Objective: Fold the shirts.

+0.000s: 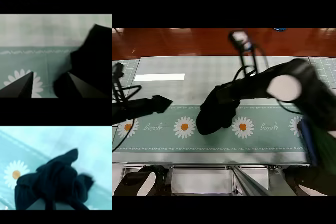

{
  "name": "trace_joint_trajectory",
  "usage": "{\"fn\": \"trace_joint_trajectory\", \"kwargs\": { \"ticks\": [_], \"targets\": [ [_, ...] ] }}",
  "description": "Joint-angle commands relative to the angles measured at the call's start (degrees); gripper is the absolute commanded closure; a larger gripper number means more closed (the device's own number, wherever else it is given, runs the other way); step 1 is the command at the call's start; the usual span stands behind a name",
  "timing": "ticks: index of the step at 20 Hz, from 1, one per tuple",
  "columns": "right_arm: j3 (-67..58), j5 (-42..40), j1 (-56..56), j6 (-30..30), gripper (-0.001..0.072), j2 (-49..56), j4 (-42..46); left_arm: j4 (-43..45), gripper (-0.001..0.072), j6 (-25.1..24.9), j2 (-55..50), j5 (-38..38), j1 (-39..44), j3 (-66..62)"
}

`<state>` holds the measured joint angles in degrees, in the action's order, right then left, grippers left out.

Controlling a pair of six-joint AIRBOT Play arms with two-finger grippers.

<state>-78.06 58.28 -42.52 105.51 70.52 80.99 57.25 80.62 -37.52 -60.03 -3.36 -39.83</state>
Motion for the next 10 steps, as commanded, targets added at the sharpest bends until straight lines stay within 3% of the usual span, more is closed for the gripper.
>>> {"fn": "trace_joint_trajectory", "kwargs": {
  "ticks": [1,2,3,4,7,9,10],
  "targets": [
    [3.0,-8.5,-1.6,1.5,0.0685,9.7,-6.8,-1.6,0.0201,-0.1,-3.7,-0.7,3.0,5.2],
    [3.0,-9.7,-1.2,1.5,0.0638,11.6,-7.6,-2.1,0.0201,-1.5,-5.7,-0.6,4.3,5.5],
    [3.0,-9.9,-0.2,1.3,0.0386,12.5,-8.9,-2.2,0.0201,-3.6,-7.9,-0.7,4.9,5.1],
    [2.8,-8.4,2.1,-0.5,0.0301,12.1,-10.0,-1.9,0.0201,-4.8,-9.7,-0.8,4.3,4.0],
    [0.3,5.6,14.1,-4.0,0.0302,5.2,-3.7,-0.7,0.0201,-5.3,-13.3,-5.2,-4.0,-2.8],
    [2.2,14.6,24.7,-2.8,0.0303,-3.0,7.0,-1.0,0.0201,-6.5,-13.9,-9.2,-10.3,-3.5],
    [6.2,15.2,29.5,-0.7,0.0304,-7.1,8.6,-3.2,0.0201,-6.5,-14.2,-10.2,-11.7,-1.4]
  ]
}}
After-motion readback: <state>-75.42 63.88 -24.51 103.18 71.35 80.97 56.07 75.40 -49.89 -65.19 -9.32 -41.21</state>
